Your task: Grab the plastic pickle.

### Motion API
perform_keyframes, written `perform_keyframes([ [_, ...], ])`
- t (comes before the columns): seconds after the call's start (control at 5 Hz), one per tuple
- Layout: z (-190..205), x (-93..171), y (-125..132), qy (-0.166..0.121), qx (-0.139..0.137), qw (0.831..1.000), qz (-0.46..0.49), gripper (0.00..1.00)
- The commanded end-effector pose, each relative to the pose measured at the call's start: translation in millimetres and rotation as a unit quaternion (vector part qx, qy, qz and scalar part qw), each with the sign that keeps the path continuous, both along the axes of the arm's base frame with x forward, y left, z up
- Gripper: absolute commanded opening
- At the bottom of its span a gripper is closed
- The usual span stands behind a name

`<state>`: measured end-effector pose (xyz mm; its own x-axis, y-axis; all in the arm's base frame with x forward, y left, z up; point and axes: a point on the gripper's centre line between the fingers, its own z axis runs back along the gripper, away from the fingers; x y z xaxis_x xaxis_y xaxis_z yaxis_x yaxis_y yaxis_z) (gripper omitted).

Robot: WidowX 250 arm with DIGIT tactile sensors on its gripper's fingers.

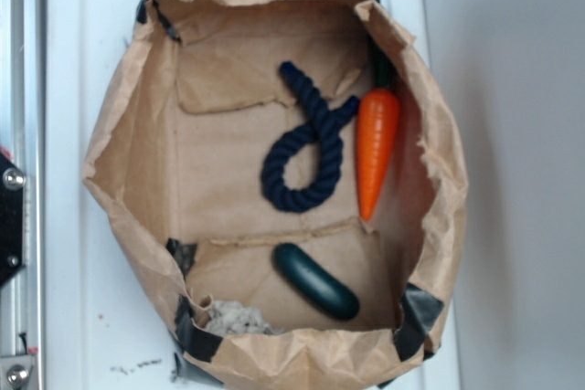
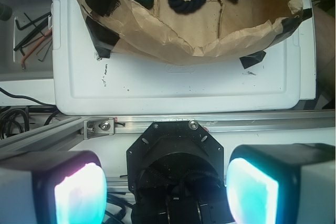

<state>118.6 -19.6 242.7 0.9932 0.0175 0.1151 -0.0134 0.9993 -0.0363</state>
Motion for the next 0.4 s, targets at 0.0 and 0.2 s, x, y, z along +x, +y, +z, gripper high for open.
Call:
perform_keyframes([
  [0.0,0,0,0,0.0,0.0,1.0,0.0,1.0],
  [0.2,9,39,-22,0.006,-0.007,1.0,0.007,1.0],
])
